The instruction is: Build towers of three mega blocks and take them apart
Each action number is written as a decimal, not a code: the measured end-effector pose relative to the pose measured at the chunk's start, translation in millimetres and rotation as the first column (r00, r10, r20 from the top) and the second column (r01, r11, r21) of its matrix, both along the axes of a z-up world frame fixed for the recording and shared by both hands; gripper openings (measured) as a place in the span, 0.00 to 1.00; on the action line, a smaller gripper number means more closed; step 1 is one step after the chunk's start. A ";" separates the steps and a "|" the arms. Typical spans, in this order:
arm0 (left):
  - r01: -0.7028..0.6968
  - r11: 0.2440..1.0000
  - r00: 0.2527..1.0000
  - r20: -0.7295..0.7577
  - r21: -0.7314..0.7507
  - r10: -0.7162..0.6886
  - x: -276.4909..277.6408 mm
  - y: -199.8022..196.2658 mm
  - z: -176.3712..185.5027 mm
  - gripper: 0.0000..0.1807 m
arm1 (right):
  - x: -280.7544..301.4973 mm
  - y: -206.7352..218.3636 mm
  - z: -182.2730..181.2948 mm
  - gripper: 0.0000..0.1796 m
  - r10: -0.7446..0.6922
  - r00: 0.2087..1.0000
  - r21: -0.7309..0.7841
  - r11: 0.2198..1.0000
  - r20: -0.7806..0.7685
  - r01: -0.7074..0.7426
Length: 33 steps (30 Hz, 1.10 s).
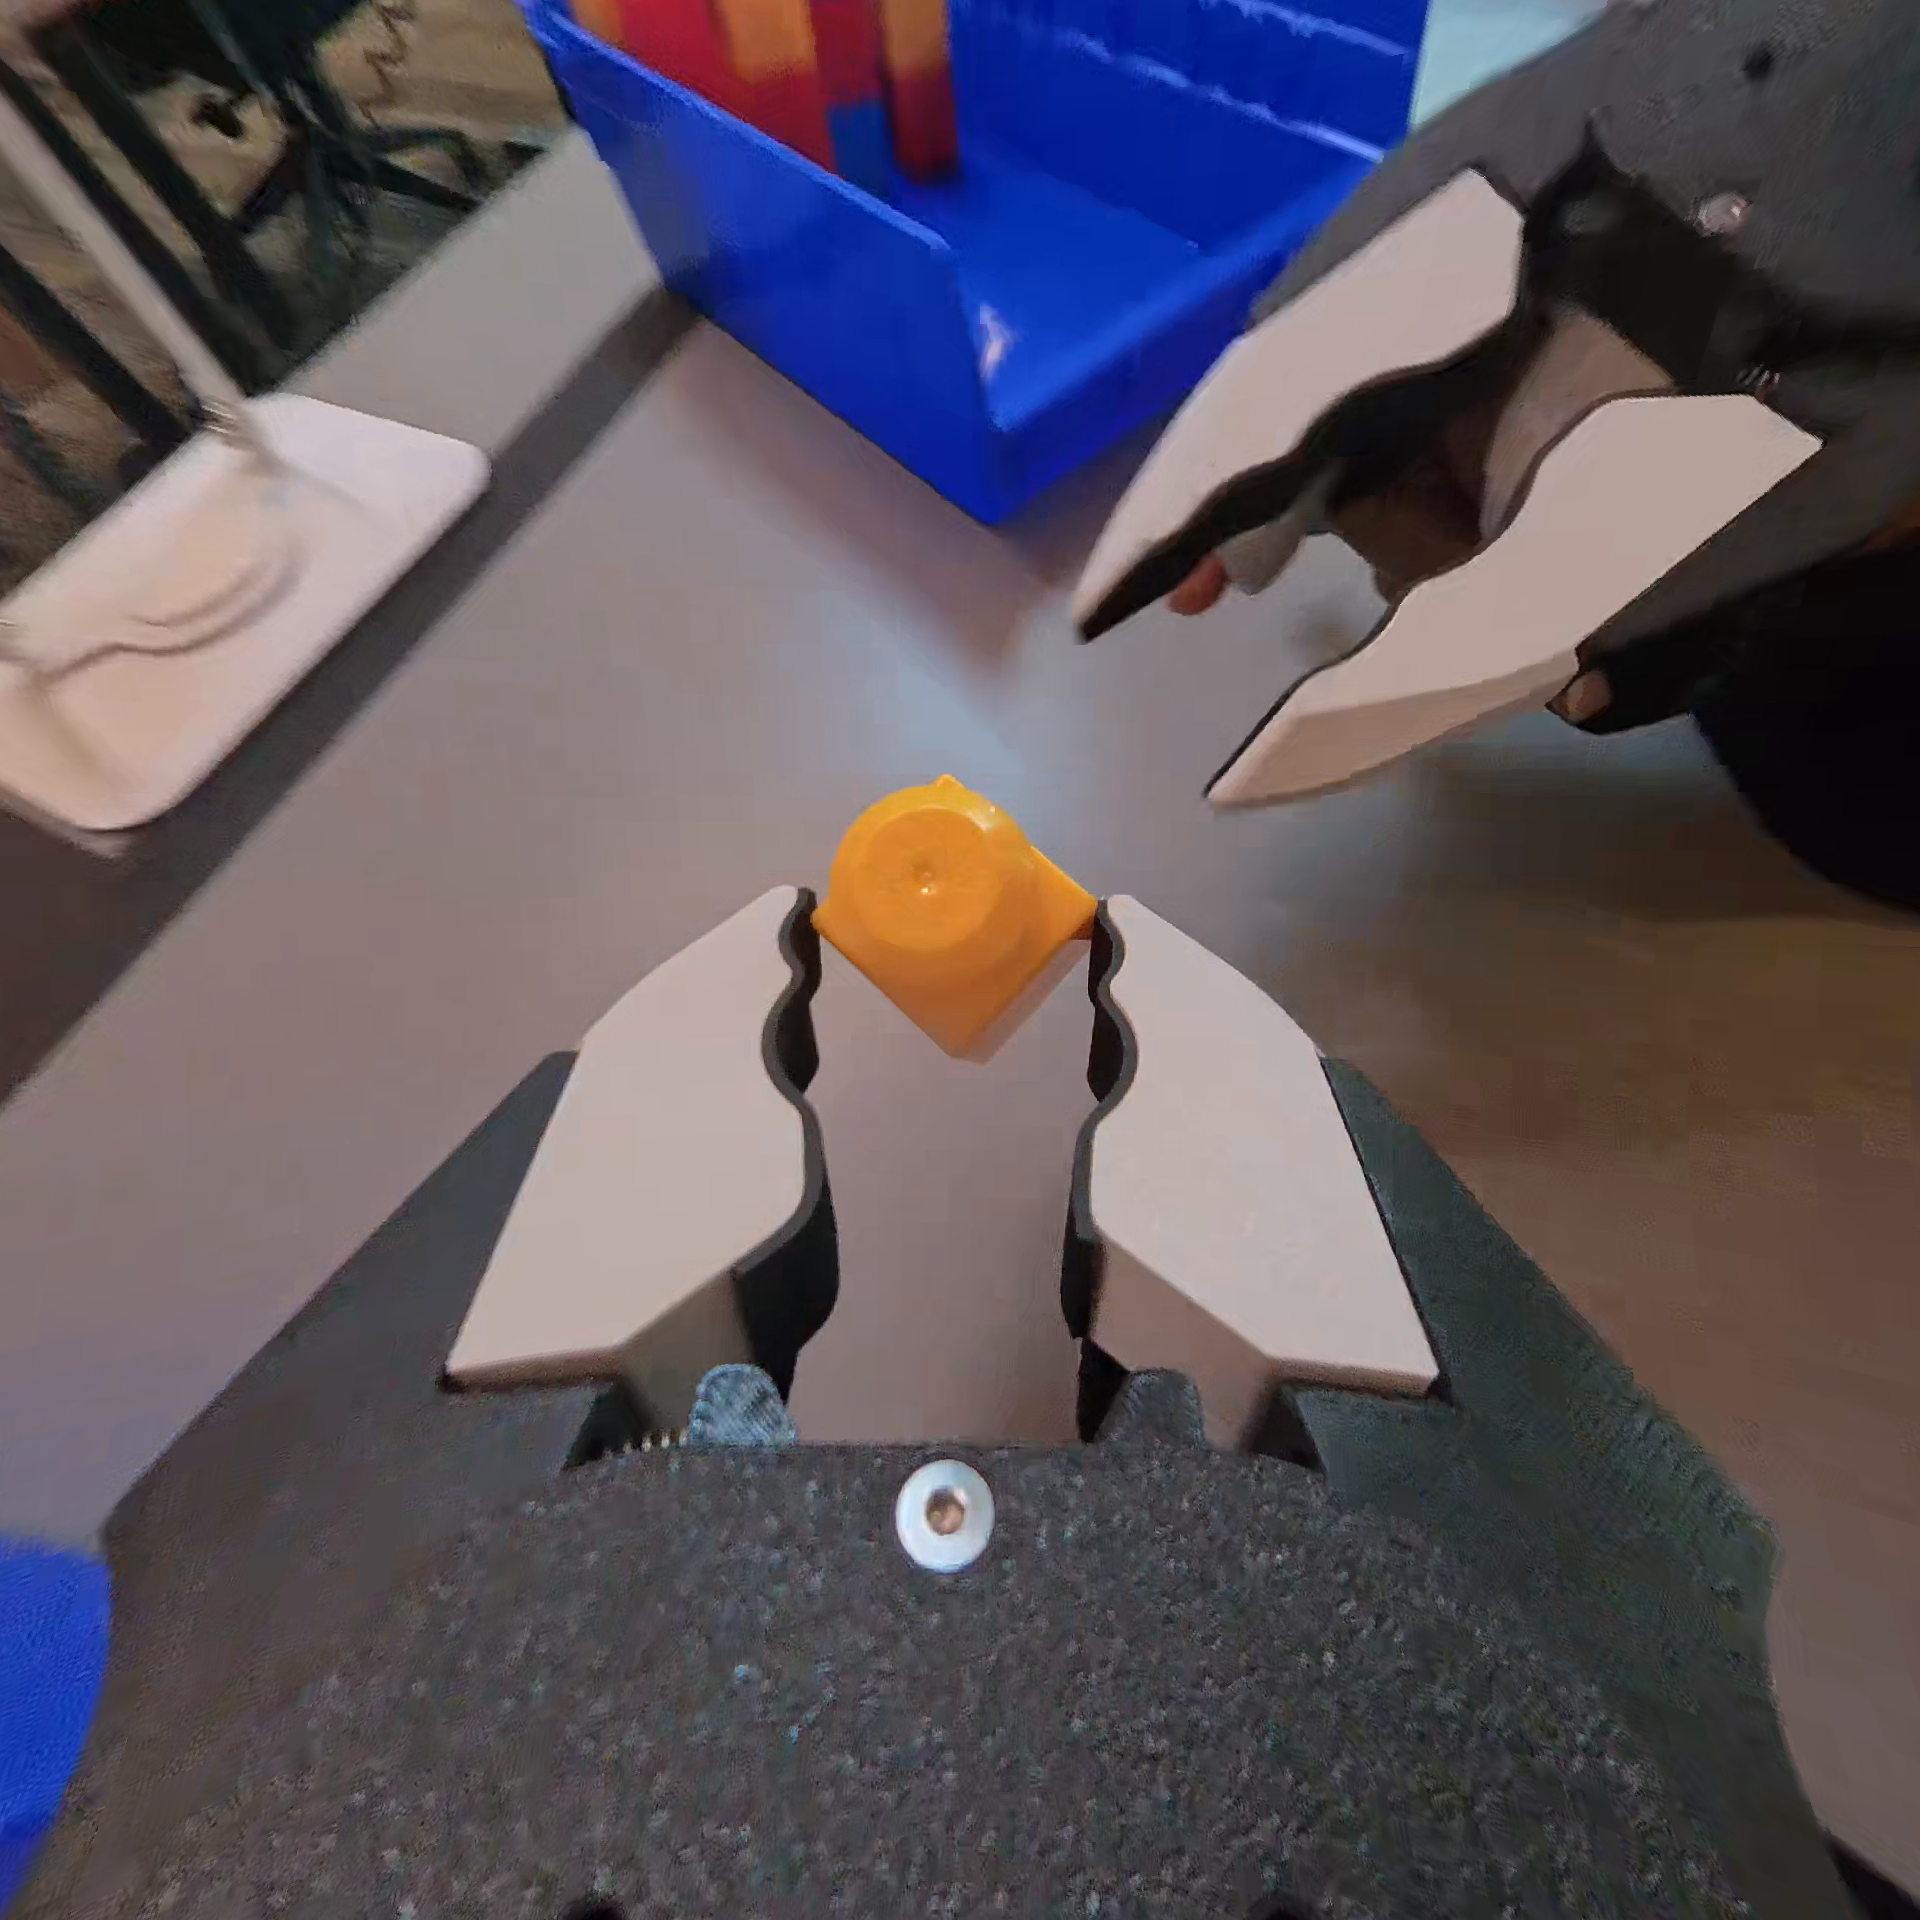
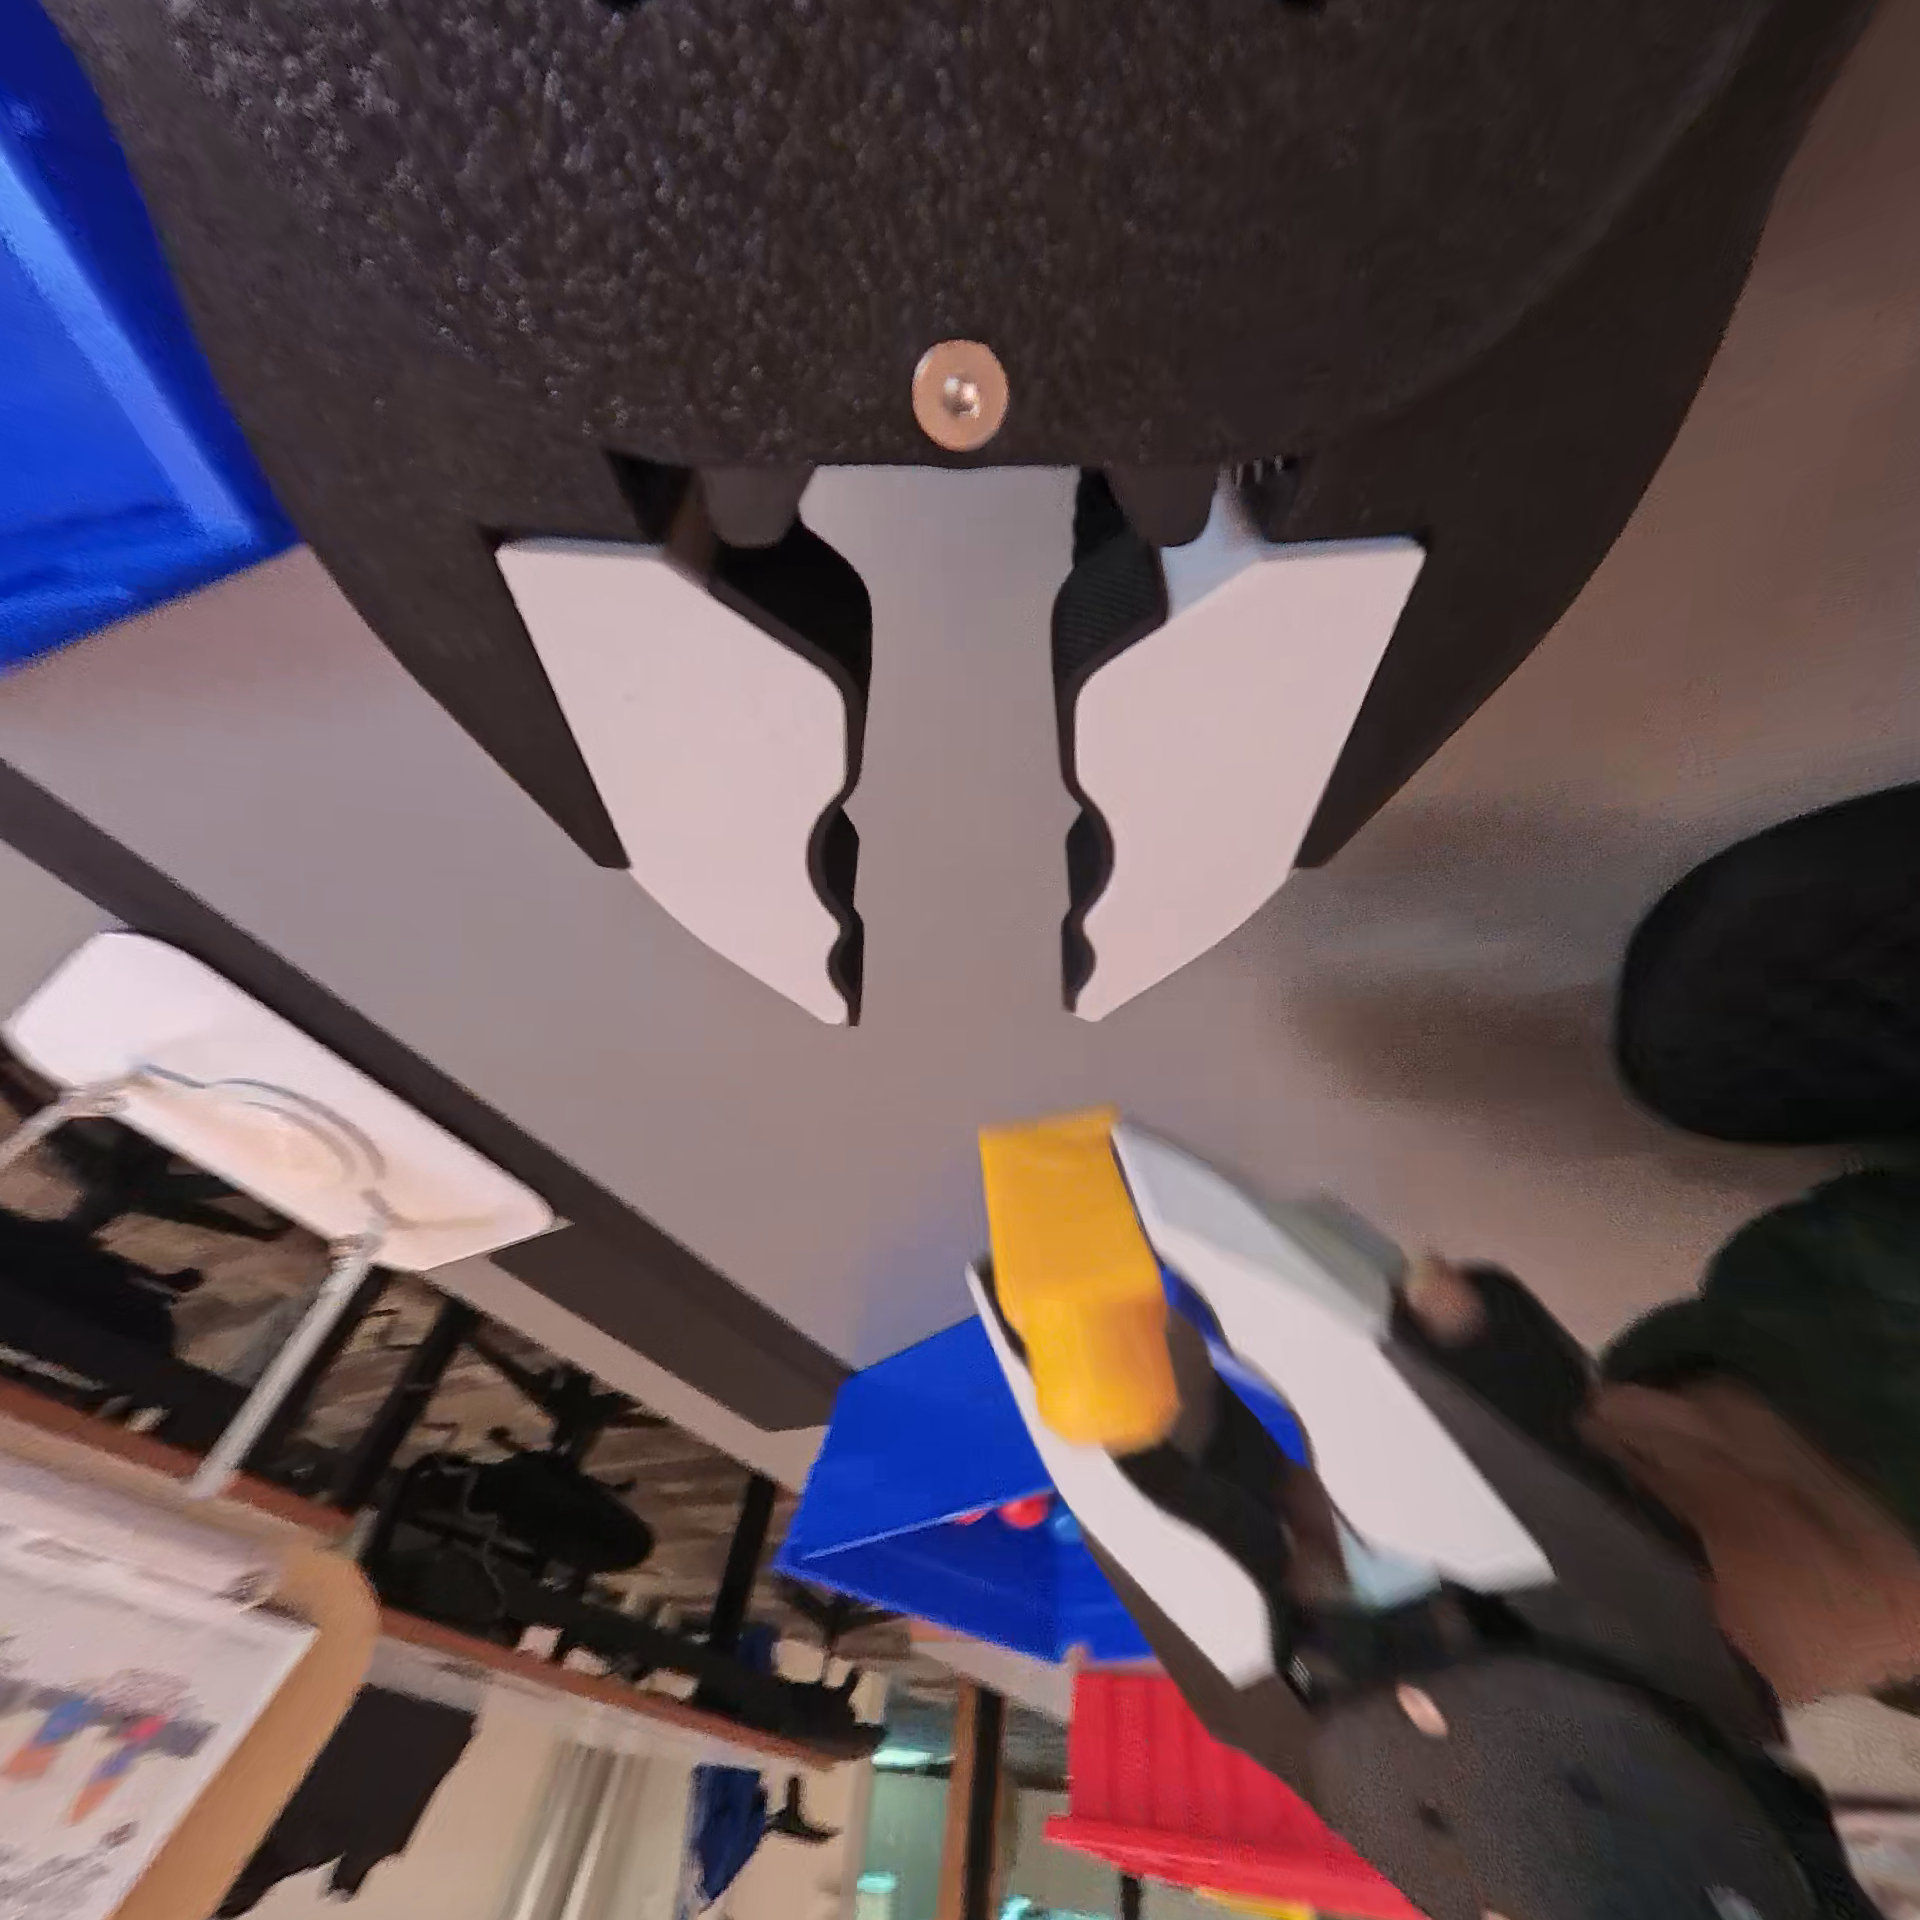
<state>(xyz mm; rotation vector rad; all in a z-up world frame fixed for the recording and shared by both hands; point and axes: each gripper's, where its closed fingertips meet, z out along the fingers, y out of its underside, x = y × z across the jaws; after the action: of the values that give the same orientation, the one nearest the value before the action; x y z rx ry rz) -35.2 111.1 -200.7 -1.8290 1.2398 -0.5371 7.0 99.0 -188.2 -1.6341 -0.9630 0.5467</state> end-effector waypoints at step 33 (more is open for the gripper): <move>-0.817 0.575 0.573 0.147 0.031 0.806 -289.3 169.9 39.5 0.28 | -10.0 -46.2 -91.3 0.21 0.302 0.894 -0.238 0.944 0.331 -0.230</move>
<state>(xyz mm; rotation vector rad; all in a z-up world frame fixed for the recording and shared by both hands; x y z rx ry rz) -324.5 280.9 -161.1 -2.0027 0.2130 -0.0382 -3.0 52.8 -279.5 -1.8280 -1.4648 0.5452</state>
